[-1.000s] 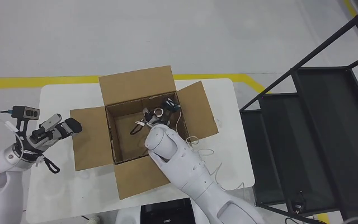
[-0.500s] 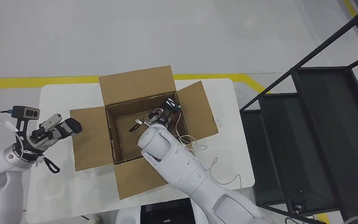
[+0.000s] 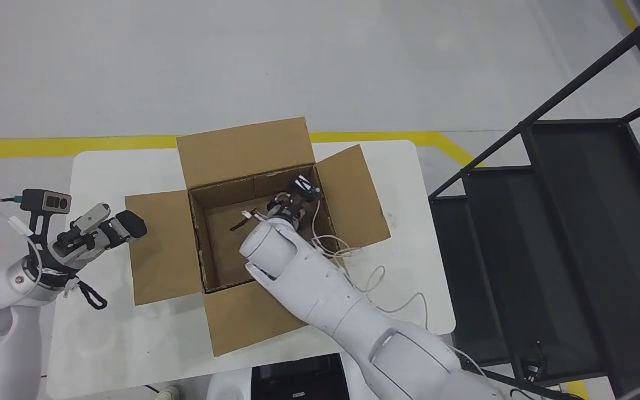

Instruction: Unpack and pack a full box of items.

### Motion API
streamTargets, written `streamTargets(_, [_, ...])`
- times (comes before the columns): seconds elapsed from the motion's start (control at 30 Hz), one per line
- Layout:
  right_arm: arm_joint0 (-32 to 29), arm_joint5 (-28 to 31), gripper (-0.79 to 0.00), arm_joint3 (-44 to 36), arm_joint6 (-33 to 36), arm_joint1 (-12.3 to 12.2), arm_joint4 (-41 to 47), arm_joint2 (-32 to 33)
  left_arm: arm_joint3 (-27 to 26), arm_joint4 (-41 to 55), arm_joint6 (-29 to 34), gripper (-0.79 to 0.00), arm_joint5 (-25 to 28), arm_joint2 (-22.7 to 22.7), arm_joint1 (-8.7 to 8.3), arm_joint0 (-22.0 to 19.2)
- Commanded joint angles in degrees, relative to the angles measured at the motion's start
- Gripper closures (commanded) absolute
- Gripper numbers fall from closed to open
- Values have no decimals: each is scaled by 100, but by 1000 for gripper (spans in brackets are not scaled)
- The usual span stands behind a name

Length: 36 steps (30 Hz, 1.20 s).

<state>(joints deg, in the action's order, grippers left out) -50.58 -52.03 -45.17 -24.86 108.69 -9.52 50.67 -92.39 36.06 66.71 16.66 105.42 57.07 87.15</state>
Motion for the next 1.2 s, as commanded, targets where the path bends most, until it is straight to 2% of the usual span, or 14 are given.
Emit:
streamTargets(0.0, [76,20,-363,131,-197,29,141,-56,0,0,0,-785,0,0,0,0])
streamTargets(0.23, [338,127,-357,608,-518,117,638,-288,0,0,0,-785,0,0,0,0])
streamTargets(0.6, [698,433,-286,1335,-953,247,1283,-619,0,0,0,-785,0,0,0,0])
streamTargets(0.97, [926,593,-299,1742,-1043,332,1775,-1005,0,0,0,-785,0,0,0,0])
streamTargets(1.17, [1012,663,-234,1882,-1068,369,1984,-1212,0,0,0,-785,0,0,0,0])
